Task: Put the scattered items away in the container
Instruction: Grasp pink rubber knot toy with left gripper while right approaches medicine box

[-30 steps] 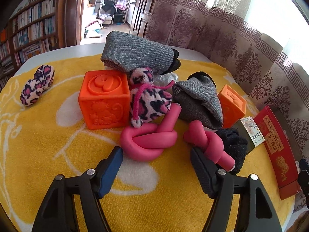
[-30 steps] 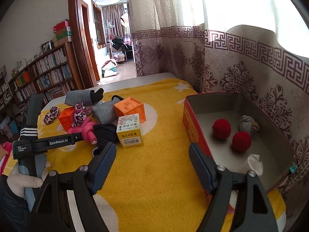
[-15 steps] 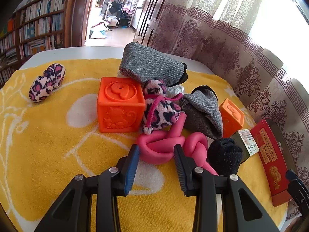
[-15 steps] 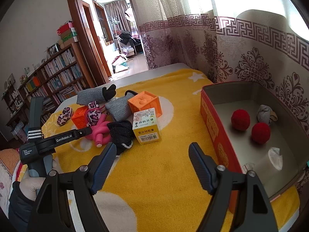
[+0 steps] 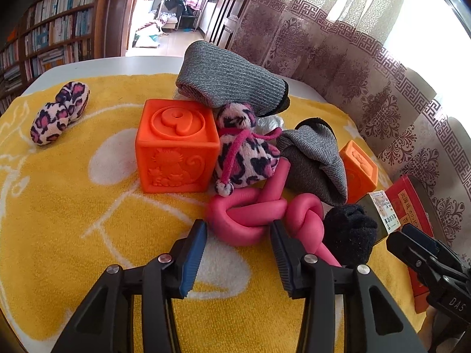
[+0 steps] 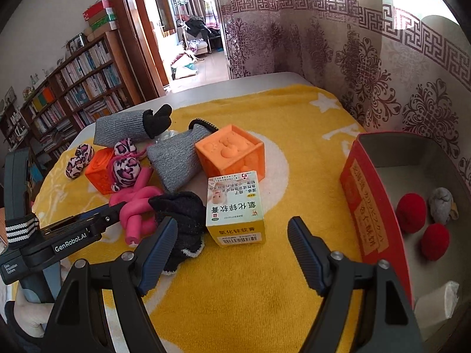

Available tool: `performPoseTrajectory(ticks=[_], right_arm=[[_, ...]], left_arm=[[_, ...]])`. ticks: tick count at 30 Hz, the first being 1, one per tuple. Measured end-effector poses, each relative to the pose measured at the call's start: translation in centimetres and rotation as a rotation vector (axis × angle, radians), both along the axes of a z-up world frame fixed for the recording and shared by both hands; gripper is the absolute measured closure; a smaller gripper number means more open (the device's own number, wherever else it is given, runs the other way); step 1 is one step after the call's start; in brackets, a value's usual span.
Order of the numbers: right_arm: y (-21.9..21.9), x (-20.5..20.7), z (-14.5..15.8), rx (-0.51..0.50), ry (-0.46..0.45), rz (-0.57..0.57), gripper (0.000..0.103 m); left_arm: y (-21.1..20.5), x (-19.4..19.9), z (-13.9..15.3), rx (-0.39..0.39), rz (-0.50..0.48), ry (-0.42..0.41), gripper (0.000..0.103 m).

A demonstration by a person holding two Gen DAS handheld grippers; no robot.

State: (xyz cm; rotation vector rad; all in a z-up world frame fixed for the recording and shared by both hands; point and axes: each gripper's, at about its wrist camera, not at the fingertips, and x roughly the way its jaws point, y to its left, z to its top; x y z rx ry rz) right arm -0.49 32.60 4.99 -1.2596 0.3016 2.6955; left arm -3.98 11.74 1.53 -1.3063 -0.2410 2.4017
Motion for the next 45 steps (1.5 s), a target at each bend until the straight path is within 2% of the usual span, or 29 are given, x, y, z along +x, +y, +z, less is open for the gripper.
performPoseTrajectory(ticks=[3, 5, 8, 13, 18, 20, 25, 30, 35, 40, 42, 44, 45], right_arm=[[0.6, -0.7, -1.0, -0.001, -0.011, -0.027, 0.027], [1.3, -1.1, -1.5, -0.014, -0.024, -0.054, 0.039], [2.0, -1.6, -2.9, -0.041, -0.056, -0.072, 0.05], [1.4, -1.3, -2.8, -0.008, -0.032, -0.071, 0.05], [1.7, -1.0, -2.6, -0.032, -0.012, -0.08, 0.05], [1.8, -0.8, -2.6, -0.037, -0.007, -0.083, 0.05], [1.9, -0.4, -2.3, -0.038, 0.007, -0.092, 0.05], [1.8, -0.4, -2.6, -0.045, -0.004, -0.09, 0.05], [1.9, -0.5, -2.6, -0.041, -0.004, -0.098, 0.05], [2.0, -0.4, -2.7, -0.05, -0.007, -0.105, 0.05], [1.9, -0.4, -2.7, -0.046, -0.004, -0.102, 0.05], [1.7, -0.3, -2.5, -0.041, 0.005, -0.096, 0.05], [1.6, -0.1, -2.4, -0.035, 0.012, -0.095, 0.05]], left_arm=[[0.1, 0.0, 0.0, -0.004, -0.002, 0.001, 0.056], [0.3, -0.1, 0.0, -0.004, -0.003, 0.002, 0.054], [0.6, -0.3, 0.0, -0.016, -0.006, 0.011, 0.052], [1.4, -0.3, 0.2, -0.052, -0.019, 0.033, 0.052], [1.5, -0.2, 0.3, -0.039, -0.029, 0.039, 0.052], [2.0, 0.0, 0.5, -0.043, -0.057, 0.047, 0.058], [4.1, 0.5, 0.5, -0.124, -0.132, 0.077, 0.058], [3.9, -0.4, 0.1, -0.104, -0.115, 0.057, 0.054], [4.6, -1.0, -0.2, -0.111, -0.099, 0.051, 0.044], [5.0, -1.0, -0.4, -0.13, -0.099, 0.061, 0.043], [4.9, -0.9, -0.4, -0.133, -0.097, 0.064, 0.044], [4.7, -0.8, -0.4, -0.129, -0.089, 0.069, 0.056], [4.4, -0.7, -0.2, -0.118, -0.085, 0.072, 0.056]])
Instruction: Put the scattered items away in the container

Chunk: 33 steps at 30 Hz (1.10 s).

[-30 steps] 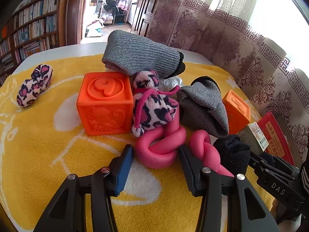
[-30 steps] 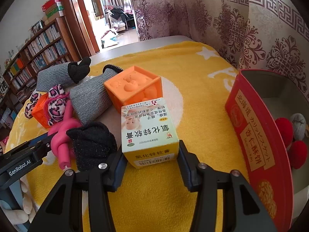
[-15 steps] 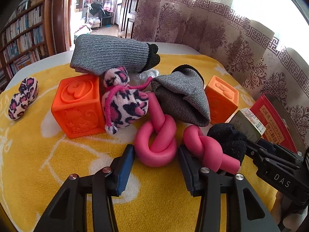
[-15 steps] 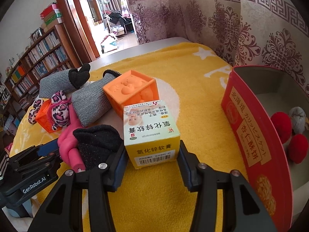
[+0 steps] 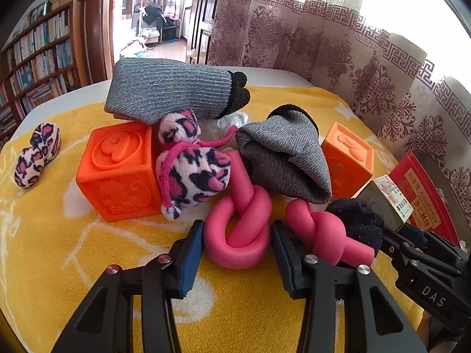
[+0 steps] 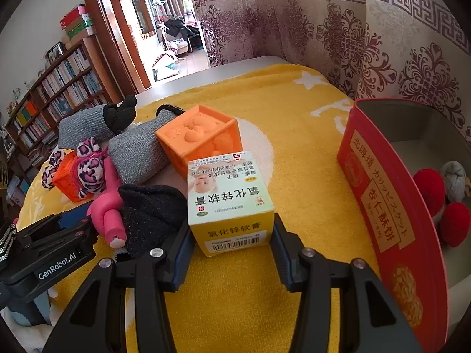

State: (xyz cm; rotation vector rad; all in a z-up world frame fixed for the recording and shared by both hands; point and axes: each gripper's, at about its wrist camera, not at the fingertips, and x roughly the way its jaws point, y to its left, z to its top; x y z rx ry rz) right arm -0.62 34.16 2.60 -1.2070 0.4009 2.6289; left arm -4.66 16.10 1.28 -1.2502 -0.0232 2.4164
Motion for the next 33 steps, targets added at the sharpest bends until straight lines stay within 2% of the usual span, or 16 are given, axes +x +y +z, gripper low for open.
performPoseTrajectory(ticks=[6, 10, 14, 19, 27, 33], right_arm=[[-0.6, 0.6, 0.9, 0.044, 0.041, 0.011, 0.05], [-0.4, 0.9, 1.2, 0.028, 0.061, 0.008, 0.051], [0.0, 1.0, 1.3, 0.009, 0.067, 0.003, 0.052], [-0.1, 1.0, 1.3, 0.007, 0.069, 0.006, 0.052], [0.1, 0.9, 1.2, -0.005, 0.061, 0.01, 0.052], [0.5, 0.9, 1.1, -0.031, 0.056, 0.01, 0.052]], left_arm=[[-1.0, 1.6, 2.2, 0.04, 0.023, 0.071, 0.056], [-1.9, 2.6, 4.1, 0.077, 0.03, 0.115, 0.056], [-2.7, 3.0, 4.9, 0.087, 0.038, 0.122, 0.064], [-2.9, 2.6, 4.2, 0.076, 0.046, 0.093, 0.064], [-2.5, 1.5, 1.0, 0.03, 0.051, -0.035, 0.061], [-3.3, 2.7, 1.7, 0.032, 0.011, -0.064, 0.059]])
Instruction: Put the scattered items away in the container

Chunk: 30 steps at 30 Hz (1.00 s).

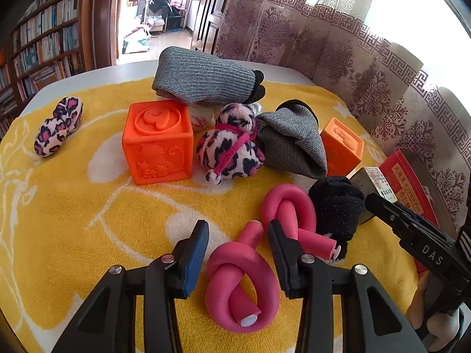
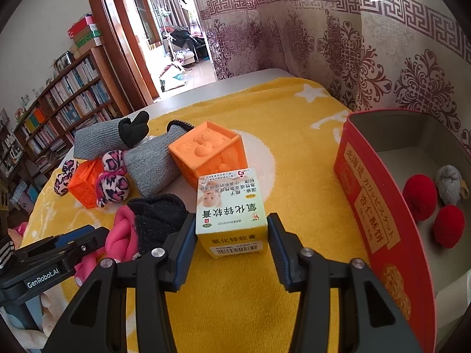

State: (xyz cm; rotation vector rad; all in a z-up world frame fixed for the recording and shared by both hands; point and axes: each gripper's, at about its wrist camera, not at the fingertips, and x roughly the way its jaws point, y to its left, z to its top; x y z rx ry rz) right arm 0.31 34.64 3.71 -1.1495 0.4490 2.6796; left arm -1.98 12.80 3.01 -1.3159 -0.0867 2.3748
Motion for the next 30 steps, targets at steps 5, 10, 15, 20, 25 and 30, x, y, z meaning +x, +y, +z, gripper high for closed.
performPoseTrajectory(ticks=[5, 10, 15, 20, 25, 30], right_arm=[[0.0, -0.1, 0.0, 0.0, 0.0, 0.0, 0.052], [0.0, -0.1, 0.0, 0.003, -0.001, 0.0, 0.052], [0.1, 0.0, 0.0, 0.004, 0.001, -0.001, 0.052], [0.1, 0.2, 0.3, 0.013, 0.017, -0.007, 0.052], [0.2, 0.6, 0.7, 0.017, 0.039, -0.015, 0.053], [0.3, 0.7, 1.0, 0.011, 0.058, -0.021, 0.053]], left_arm=[[-0.2, 1.8, 0.8, -0.03, -0.017, 0.04, 0.031], [1.8, 2.2, 0.0, -0.098, -0.063, 0.042, 0.031], [2.5, 2.3, -0.7, -0.147, -0.059, 0.065, 0.032], [1.5, 2.1, -0.5, -0.125, -0.032, 0.084, 0.054], [1.0, 2.5, 0.7, -0.094, -0.025, 0.131, 0.054], [0.5, 3.1, 2.4, -0.041, -0.012, 0.189, 0.054]])
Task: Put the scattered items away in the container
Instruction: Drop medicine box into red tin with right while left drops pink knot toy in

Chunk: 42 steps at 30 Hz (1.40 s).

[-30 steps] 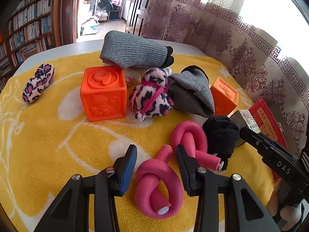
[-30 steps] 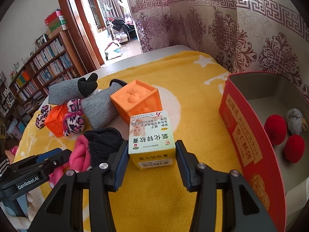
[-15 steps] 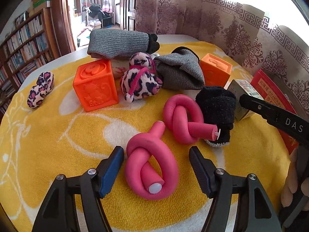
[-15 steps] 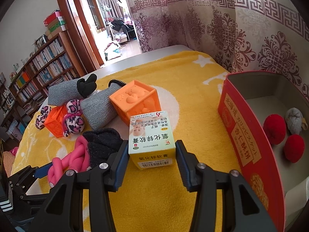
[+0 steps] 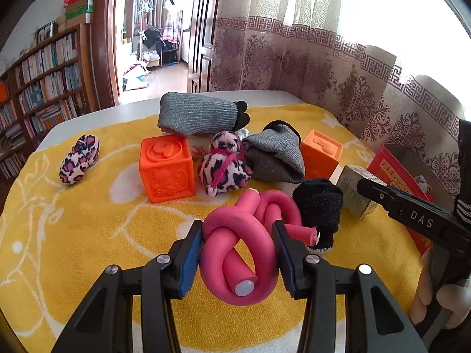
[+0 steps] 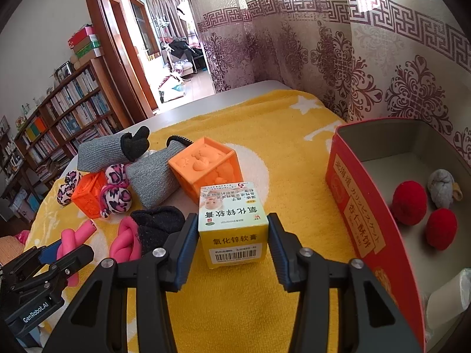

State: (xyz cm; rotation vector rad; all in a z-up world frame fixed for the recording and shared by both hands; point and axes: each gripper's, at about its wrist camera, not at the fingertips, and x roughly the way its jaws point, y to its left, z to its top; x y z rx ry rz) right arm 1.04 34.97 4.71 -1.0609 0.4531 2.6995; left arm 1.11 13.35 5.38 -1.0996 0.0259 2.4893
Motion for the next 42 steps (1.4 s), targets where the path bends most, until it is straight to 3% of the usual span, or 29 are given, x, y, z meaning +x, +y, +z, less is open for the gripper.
performPoseTrajectory(ticks=[9, 18, 25, 32, 42], right_arm=[[0.7, 0.8, 1.1, -0.024, 0.047, -0.016, 0.053], [4.0, 6.5, 4.6, -0.024, 0.125, -0.105, 0.053], [8.6, 11.5, 6.9, 0.053, 0.144, -0.257, 0.053], [12.7, 14.8, 7.2, 0.081, 0.161, -0.379, 0.053], [14.4, 15.9, 7.1, 0.072, 0.165, -0.425, 0.053]], left_arm=[[-0.4, 0.0, 0.4, 0.053, 0.0, -0.015, 0.054], [1.0, 1.1, 1.5, 0.088, -0.053, -0.006, 0.054], [5.0, 3.4, 2.9, 0.078, -0.155, 0.019, 0.054], [9.9, 5.0, 3.9, 0.074, -0.269, 0.01, 0.054], [17.1, 6.8, 6.1, 0.068, -0.415, 0.01, 0.054]])
